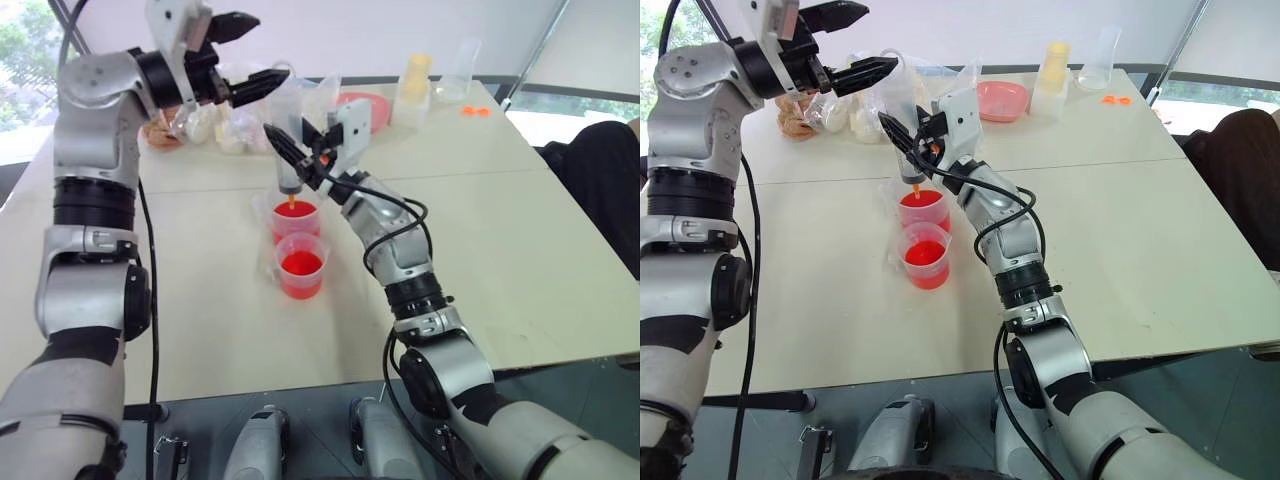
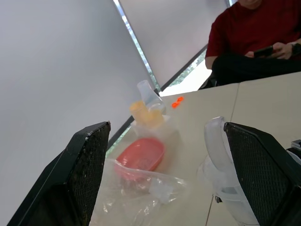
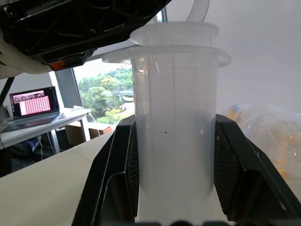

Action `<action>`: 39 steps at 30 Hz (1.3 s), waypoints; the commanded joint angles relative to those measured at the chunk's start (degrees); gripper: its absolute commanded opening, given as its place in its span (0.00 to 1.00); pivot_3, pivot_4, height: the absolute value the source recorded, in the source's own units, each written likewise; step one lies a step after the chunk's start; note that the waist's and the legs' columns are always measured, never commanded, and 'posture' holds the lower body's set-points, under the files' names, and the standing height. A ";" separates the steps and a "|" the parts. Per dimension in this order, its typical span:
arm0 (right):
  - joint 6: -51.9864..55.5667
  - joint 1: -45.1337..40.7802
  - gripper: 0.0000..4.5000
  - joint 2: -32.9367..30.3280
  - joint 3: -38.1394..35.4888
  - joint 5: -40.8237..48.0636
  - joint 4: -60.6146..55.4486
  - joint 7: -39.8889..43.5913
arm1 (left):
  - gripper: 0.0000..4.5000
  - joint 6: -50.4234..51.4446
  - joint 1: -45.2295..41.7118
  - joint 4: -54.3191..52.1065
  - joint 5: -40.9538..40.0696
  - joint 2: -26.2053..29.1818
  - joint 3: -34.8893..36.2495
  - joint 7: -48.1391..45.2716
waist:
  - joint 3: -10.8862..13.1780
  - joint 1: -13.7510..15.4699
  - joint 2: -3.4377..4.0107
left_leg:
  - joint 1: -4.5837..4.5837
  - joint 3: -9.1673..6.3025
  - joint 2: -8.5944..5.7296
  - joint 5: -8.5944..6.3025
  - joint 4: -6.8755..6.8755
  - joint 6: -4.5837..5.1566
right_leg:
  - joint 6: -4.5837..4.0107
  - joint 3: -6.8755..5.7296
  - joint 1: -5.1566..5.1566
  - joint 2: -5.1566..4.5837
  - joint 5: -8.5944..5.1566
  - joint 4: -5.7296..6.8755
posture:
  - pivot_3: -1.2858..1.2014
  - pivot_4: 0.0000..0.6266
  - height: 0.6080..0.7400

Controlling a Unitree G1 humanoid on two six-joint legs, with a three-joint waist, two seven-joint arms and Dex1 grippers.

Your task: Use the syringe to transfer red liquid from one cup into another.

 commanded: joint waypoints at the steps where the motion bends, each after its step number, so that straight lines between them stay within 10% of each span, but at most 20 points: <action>1: -2.61 -1.33 0.33 0.95 -0.60 -0.41 -0.67 -1.73 | 0.90 -1.42 -1.04 -0.81 1.05 1.64 0.73 0.45 | 0.00 0.02 0.00 | 0.00 0.00 0.00 0.00 0.00 0.00 | 0.00 0.00 0.00 0.00 0.00 0.00 | 0.52 0.24 1.00; 23: -3.73 1.96 0.33 3.74 3.25 -1.14 -4.12 -1.33 | 0.90 -6.70 -1.86 1.14 9.00 -3.58 -4.25 3.78 | 0.00 -0.01 0.00 | 0.00 0.01 0.00 0.00 0.01 0.00 | 0.00 0.00 0.00 0.01 0.00 0.03 | 0.52 0.24 1.00; 31: -3.67 3.09 0.33 3.88 3.40 -1.40 -4.72 -1.09 | 0.06 -6.11 1.95 -2.34 7.42 -3.45 -4.70 -2.29 | 0.00 0.02 0.00 | 0.00 0.01 0.00 0.00 0.02 0.00 | 0.00 0.01 0.00 0.01 0.00 0.04 | 0.52 0.24 1.00; 39: -5.51 4.49 0.33 3.27 4.08 -3.02 -2.88 0.00 | 0.01 -1.68 7.01 -9.30 3.40 -3.25 -3.93 -7.10 | 0.00 -0.05 0.00 | 0.01 -0.01 0.02 0.01 0.03 0.00 | 0.00 0.03 -0.01 0.04 0.00 0.10 | 0.52 0.24 1.00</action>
